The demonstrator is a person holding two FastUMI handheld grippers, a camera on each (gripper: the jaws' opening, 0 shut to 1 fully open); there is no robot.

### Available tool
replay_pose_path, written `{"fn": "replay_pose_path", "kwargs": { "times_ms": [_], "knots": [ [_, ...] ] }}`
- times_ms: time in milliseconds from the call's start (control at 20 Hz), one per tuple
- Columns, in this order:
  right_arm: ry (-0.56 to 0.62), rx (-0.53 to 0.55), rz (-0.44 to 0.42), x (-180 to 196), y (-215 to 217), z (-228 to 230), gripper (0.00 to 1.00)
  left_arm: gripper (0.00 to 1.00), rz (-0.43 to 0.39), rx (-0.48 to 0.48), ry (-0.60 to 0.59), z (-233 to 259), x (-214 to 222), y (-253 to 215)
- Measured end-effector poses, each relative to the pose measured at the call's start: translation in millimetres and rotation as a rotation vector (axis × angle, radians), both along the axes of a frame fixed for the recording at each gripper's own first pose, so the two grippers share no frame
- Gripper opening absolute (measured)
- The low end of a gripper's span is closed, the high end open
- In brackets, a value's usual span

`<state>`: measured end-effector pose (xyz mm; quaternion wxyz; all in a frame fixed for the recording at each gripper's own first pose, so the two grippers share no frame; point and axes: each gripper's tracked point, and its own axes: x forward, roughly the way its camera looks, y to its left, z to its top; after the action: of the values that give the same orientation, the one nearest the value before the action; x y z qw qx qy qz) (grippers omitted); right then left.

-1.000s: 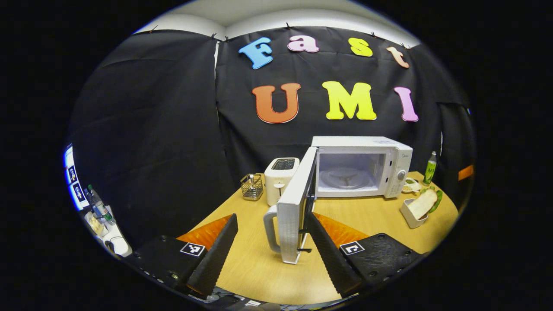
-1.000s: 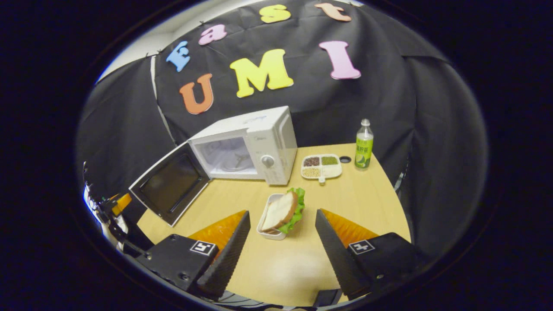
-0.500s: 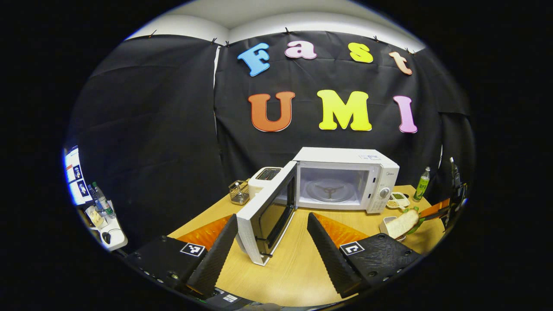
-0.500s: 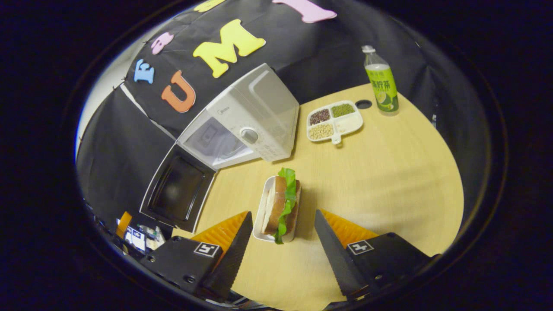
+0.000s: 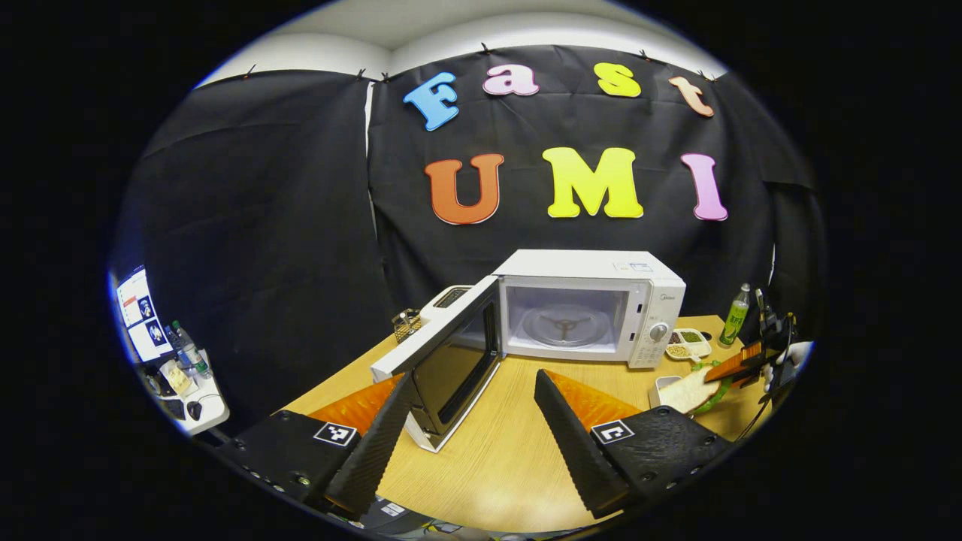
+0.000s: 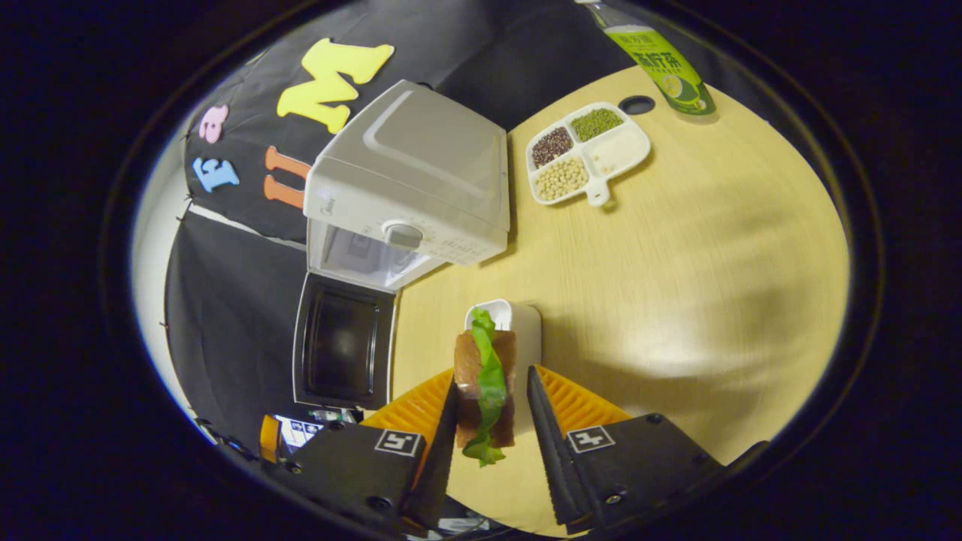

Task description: Open the microwave oven with the left hand, put the food in, and close the microwave oven.

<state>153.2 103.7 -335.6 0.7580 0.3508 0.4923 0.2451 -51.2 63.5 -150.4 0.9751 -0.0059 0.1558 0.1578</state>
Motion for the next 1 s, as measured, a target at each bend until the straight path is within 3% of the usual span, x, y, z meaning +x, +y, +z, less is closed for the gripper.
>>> {"fn": "replay_pose_path", "kwargs": {
  "times_ms": [100,150,200,450,500,650,700,750,900,950,1000],
  "knots": [
    [0.007,-0.022,0.006,0,1,0,0.31,0.98,-0.012,0.006,-0.006,3,3,-3],
    [0.000,-0.037,0.019,0,2,1,0.43,0.97,-0.016,0.004,-0.007,3,4,-3],
    [-0.007,-0.053,0.027,-1,3,2,0.33,0.97,-0.022,-0.001,-0.008,2,5,-3],
    [-0.082,-0.113,0.034,-5,8,26,0.30,0.97,-0.087,-0.042,-0.024,3,10,4],
    [-0.102,-0.121,0.030,-7,11,33,0.39,0.97,-0.109,-0.041,-0.028,5,11,6],
    [-0.147,-0.135,-0.007,-13,24,57,0.39,0.98,-0.171,-0.018,-0.030,8,10,15],
    [-0.167,-0.134,-0.017,-17,32,68,0.31,0.97,-0.196,-0.019,-0.036,12,10,16],
    [-0.196,-0.140,-0.028,-17,40,77,0.39,0.97,-0.213,-0.016,-0.041,13,9,18],
    [-0.270,-0.107,-0.076,-18,79,104,0.39,0.97,-0.258,0.011,-0.048,18,10,27],
    [-0.284,-0.076,-0.091,-15,95,111,0.31,0.98,-0.270,0.014,-0.051,18,10,29],
    [-0.303,-0.051,-0.110,-11,109,116,0.39,0.97,-0.290,0.011,-0.054,17,10,29]
  ]
}}
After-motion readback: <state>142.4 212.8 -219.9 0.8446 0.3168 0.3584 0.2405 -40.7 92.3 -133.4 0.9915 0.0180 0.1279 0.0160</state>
